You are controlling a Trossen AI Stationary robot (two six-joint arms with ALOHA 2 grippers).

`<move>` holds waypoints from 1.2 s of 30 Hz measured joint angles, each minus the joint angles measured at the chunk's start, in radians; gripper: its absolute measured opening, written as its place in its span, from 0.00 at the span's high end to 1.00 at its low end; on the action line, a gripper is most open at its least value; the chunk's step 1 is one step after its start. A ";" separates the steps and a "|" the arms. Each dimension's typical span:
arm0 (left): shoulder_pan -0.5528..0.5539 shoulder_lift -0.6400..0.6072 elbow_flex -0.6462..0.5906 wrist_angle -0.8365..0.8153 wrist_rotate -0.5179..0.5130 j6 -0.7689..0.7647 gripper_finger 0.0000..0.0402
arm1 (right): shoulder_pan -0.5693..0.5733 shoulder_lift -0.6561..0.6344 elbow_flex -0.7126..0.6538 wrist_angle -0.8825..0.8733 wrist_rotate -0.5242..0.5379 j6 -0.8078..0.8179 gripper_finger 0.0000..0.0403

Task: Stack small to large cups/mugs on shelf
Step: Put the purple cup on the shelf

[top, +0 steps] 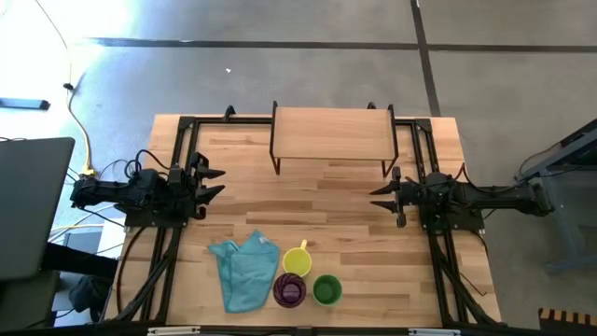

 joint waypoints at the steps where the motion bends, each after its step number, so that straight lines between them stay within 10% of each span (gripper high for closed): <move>1: 0.000 0.000 0.000 0.000 0.000 0.000 0.54 | 0.000 0.000 0.000 0.001 0.002 0.010 0.72; 18: 0.000 0.000 0.000 0.001 0.012 -0.023 0.54 | 0.000 0.000 0.000 -0.001 0.034 0.183 0.72; 28: 0.000 0.000 0.000 0.002 0.002 -0.440 0.54 | 0.000 0.000 0.000 -0.002 0.034 0.042 0.72; 36: 0.000 0.000 0.000 -0.002 0.026 -0.627 0.54 | 0.002 0.000 0.000 0.003 0.029 0.382 0.72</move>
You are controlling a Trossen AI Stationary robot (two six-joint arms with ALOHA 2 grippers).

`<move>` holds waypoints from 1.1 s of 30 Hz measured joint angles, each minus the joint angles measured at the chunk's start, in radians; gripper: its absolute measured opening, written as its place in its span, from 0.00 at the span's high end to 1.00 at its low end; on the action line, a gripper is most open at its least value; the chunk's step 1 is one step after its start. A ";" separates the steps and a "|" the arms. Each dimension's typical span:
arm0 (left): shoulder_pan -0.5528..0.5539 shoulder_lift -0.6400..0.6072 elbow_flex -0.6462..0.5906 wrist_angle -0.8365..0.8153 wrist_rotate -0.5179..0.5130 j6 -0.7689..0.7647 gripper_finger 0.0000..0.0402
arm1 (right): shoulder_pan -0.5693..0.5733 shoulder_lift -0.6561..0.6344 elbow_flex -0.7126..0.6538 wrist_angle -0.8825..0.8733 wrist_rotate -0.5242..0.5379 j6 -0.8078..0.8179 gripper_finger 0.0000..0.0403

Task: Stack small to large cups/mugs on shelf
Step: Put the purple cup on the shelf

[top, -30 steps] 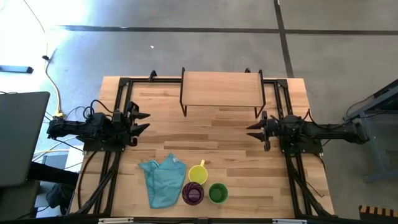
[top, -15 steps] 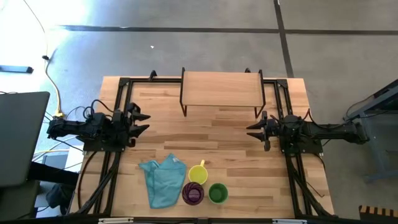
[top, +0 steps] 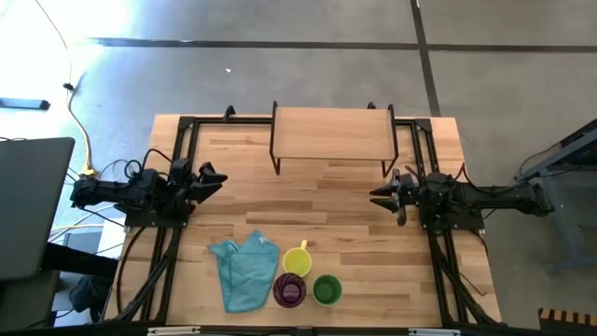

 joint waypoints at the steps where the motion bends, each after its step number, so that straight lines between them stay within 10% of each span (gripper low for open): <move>1: 0.000 0.000 0.000 0.003 0.001 -0.005 0.54 | 0.000 0.000 0.000 0.004 0.000 0.044 0.72; 21: 0.000 0.000 0.000 -0.286 0.003 -0.090 0.54 | 0.000 0.000 0.000 0.064 0.014 0.608 0.72; 33: 0.000 0.005 0.000 -0.284 0.003 -0.106 0.54 | 0.000 0.002 0.000 -0.003 0.068 0.666 0.72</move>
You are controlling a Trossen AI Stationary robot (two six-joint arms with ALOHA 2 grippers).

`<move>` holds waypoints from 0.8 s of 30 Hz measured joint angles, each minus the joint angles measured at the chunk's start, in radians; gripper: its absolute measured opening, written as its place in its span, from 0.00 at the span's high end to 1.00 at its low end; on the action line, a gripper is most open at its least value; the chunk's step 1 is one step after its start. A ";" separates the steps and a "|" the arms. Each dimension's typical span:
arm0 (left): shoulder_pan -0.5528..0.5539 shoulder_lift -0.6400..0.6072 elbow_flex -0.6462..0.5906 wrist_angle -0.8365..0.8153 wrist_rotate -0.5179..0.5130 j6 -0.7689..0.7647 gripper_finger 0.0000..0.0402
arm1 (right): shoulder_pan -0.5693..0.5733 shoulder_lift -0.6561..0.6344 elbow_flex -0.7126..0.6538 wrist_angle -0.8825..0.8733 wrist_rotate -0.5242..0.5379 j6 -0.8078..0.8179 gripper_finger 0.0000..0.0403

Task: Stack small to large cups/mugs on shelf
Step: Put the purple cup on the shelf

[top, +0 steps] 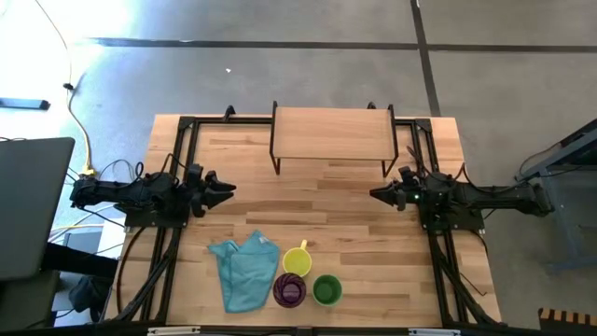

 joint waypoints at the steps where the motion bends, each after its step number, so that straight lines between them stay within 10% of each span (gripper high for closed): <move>1: 0.000 0.000 0.000 -0.001 0.003 -0.002 0.54 | 0.000 0.002 0.000 0.000 -0.001 0.003 0.72; 15: 0.000 0.000 0.000 0.014 -0.112 0.035 0.54 | -0.025 0.011 0.000 0.128 0.131 0.073 0.72; 24: 0.000 0.000 0.000 0.065 -0.004 -0.029 0.54 | -0.010 0.025 0.054 0.737 0.016 -0.517 0.72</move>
